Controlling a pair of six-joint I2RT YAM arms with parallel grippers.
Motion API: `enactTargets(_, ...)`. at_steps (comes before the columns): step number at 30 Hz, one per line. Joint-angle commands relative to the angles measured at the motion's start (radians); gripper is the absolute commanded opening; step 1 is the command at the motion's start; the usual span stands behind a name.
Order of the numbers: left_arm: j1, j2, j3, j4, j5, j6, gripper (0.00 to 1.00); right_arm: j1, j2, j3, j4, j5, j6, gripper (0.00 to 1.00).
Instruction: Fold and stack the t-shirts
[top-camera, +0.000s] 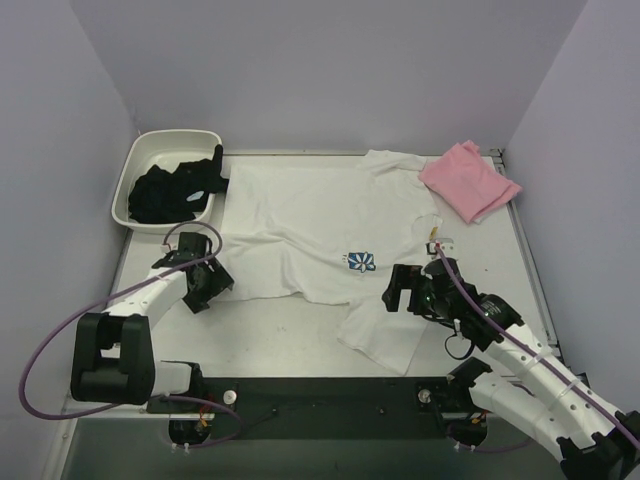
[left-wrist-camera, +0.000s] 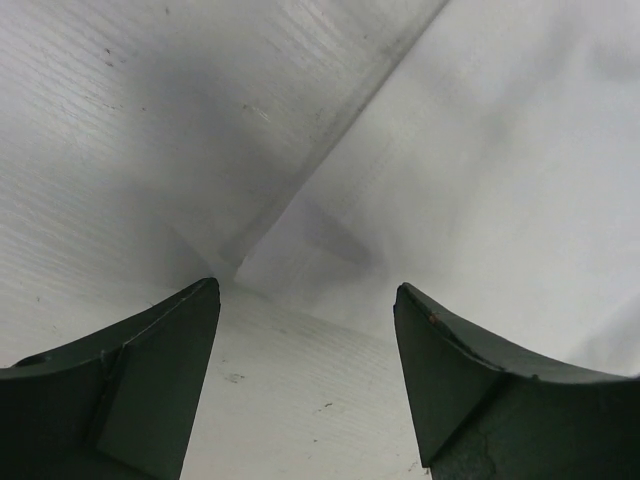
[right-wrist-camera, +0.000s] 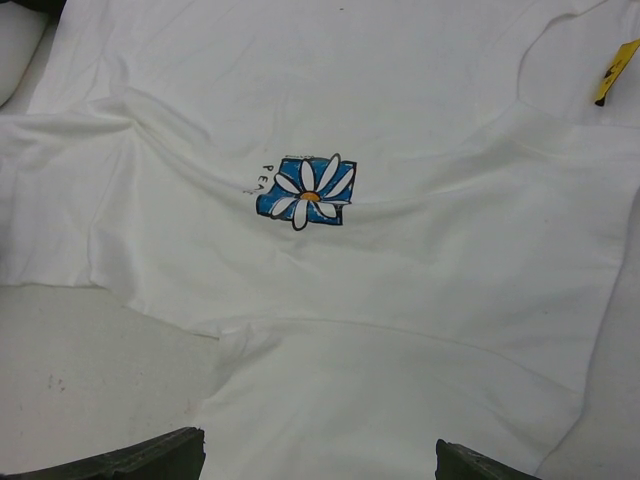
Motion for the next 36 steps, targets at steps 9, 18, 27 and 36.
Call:
enactTargets(9, 0.054, 0.103, -0.007, 0.071, -0.034, -0.021, 0.55, 0.008, 0.032, -0.009, 0.047, -0.004, -0.012, 1.0)
enactTargets(18, 0.056, 0.144, -0.01, 0.096, -0.026, -0.032, 0.36, 0.008, 0.026, -0.018, 0.049, -0.002, -0.015, 1.0)
enactTargets(27, 0.053, 0.138, -0.01, 0.098, -0.017, -0.03, 0.0, 0.008, 0.047, -0.015, 0.049, -0.002, -0.012, 1.0)
enactTargets(36, 0.053, 0.011, -0.053, 0.073, 0.009, -0.04, 0.0, 0.019, 0.12, -0.051, -0.034, -0.066, 0.07, 0.98)
